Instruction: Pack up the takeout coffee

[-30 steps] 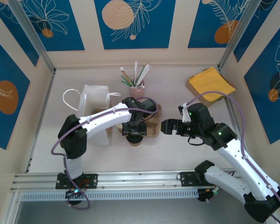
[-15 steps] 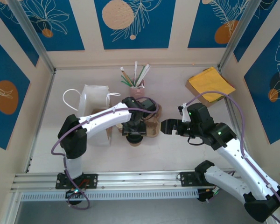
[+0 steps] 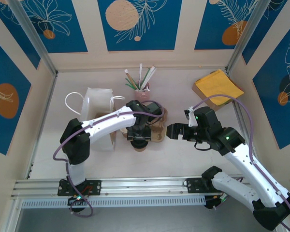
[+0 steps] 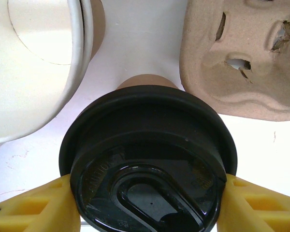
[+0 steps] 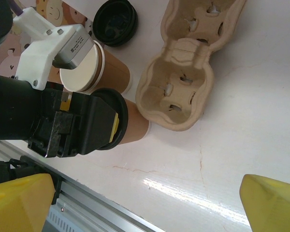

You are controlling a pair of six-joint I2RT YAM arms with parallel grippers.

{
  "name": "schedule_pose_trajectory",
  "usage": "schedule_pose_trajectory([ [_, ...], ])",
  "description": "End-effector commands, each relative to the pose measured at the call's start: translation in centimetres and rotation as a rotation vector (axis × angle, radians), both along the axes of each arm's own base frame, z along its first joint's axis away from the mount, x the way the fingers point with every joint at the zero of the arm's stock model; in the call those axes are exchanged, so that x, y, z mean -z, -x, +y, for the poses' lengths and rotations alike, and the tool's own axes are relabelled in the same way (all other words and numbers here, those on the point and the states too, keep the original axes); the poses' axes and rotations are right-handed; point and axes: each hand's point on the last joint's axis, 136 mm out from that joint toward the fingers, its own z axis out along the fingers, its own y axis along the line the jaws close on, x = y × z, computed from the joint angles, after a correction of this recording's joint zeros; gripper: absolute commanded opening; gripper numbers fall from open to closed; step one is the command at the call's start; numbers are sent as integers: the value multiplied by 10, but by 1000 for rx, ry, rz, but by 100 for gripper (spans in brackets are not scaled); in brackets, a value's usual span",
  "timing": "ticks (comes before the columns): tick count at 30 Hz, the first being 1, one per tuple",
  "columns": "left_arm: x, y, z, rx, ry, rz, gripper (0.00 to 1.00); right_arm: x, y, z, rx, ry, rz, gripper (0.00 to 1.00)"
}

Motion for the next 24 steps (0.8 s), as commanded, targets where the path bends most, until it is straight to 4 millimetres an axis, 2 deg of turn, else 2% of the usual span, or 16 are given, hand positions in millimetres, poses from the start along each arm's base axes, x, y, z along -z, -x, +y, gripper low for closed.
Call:
schedule_pose_trajectory([
  [1, -19, 3, 5, 5, 16, 1, 59, 3, 5, 1, -15, -17, 13, 99],
  [19, -33, 7, 9, 8, 38, -8, 59, 2, 6, 2, -15, -31, 11, 99],
  [24, -45, 10, 7, 38, 64, -16, 59, 3, 6, 2, -13, -31, 11, 99],
])
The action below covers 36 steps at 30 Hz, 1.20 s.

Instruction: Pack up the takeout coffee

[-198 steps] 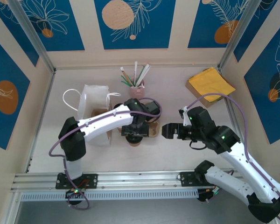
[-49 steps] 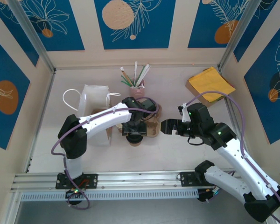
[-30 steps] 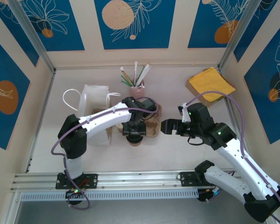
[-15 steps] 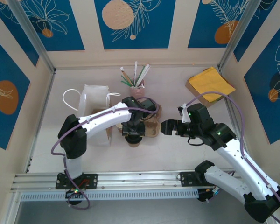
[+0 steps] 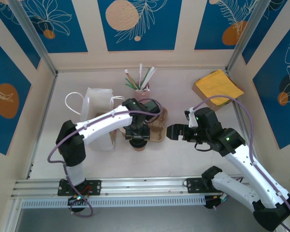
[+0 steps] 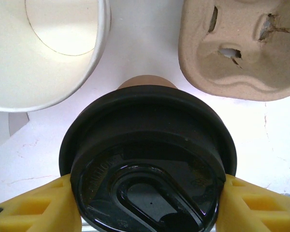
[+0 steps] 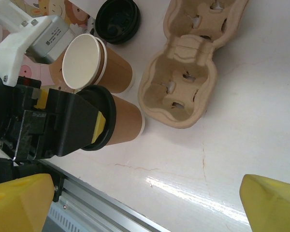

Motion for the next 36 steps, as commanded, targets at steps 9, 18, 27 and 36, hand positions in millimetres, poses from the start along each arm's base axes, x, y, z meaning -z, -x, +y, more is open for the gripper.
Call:
schedule_pose_trajectory([
  [9, -72, 8, 11, 98, 66, -66, 59, -4, -5, 5, -8, -26, -15, 99],
  [18, -124, 11, 22, 179, 106, -142, 59, -12, -16, 11, -11, -28, -44, 99],
  [27, -166, 14, 50, 229, 87, -232, 57, -14, -27, 16, -7, -22, -51, 99],
  [36, -200, 22, 81, 213, 119, -319, 57, -13, -36, 27, -14, -4, -55, 99],
])
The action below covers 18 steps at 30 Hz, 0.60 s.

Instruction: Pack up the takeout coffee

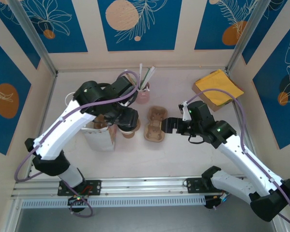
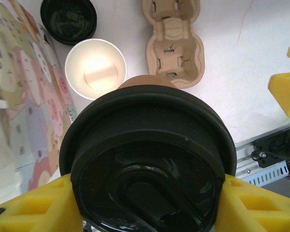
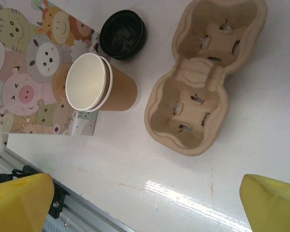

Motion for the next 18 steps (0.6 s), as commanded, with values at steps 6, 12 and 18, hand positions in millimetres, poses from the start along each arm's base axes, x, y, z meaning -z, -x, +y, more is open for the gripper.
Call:
schedule_pose_trajectory([
  [6, -30, 19, 66, -47, -44, -63, 55, -16, -6, 17, -29, 0, -47, 99],
  [12, -42, 27, 91, -93, -4, -106, 54, -28, 2, 40, -102, -17, -88, 99],
  [18, -39, 31, 117, -164, -10, -116, 54, -43, 17, 70, -210, -59, -137, 99],
])
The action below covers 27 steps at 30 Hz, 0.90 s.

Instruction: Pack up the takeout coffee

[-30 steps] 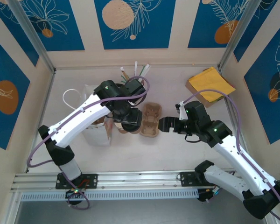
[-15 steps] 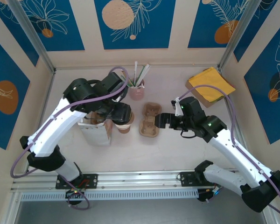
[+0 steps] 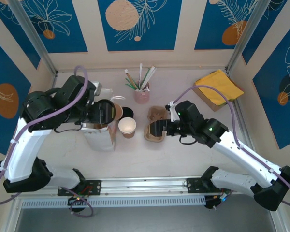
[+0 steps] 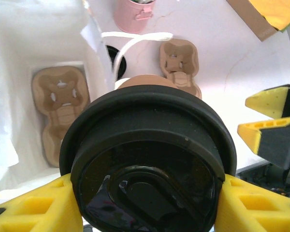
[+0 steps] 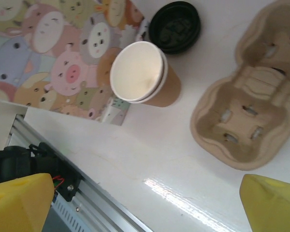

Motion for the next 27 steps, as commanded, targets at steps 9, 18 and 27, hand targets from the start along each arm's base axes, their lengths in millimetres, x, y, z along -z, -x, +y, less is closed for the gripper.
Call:
schedule_pose_trajectory([
  [9, 31, 8, 61, -125, -207, 99, 52, -29, 19, 49, -150, -51, -83, 99],
  [18, 51, -17, 70, -178, -285, 142, 51, -26, 24, 58, -171, -26, -82, 99],
  [27, 88, -33, 64, -191, -308, 256, 52, -23, 21, 52, -169, 5, -101, 99],
])
